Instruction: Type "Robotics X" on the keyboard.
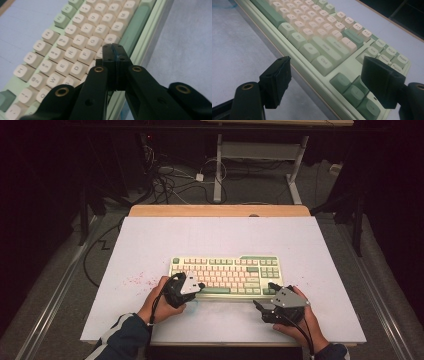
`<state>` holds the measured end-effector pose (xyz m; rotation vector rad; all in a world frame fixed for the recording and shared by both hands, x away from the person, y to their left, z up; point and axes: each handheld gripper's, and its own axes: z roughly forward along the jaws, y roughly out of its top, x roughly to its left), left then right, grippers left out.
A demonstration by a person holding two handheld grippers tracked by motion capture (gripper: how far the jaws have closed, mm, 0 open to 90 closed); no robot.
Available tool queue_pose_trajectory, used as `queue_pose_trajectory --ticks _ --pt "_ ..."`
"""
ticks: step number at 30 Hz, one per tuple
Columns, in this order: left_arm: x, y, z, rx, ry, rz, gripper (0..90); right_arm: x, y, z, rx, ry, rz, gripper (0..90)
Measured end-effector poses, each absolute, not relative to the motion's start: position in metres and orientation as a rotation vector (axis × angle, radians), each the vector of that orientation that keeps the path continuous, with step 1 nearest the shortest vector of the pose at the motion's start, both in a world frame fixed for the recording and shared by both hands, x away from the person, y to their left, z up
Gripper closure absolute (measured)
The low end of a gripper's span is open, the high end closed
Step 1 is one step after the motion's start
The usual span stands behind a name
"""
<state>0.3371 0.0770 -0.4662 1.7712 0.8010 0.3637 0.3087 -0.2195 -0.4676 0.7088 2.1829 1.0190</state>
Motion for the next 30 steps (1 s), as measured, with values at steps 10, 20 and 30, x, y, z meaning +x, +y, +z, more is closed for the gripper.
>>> queue_pose_trajectory --ticks 10,20,30 --pt "0.338 0.087 -0.461 1.735 0.798 0.415 81.9 0.309 -0.220 -0.467 0.714 2.175 1.025 24.6" --pt "0.337 0.094 -0.464 1.694 0.786 0.487 58.3 0.308 -0.222 -0.464 0.717 2.160 1.035 24.6" --pt "0.335 0.101 -0.468 1.620 0.822 0.547 19.4 0.308 -0.223 -0.463 0.721 2.153 1.041 24.6"
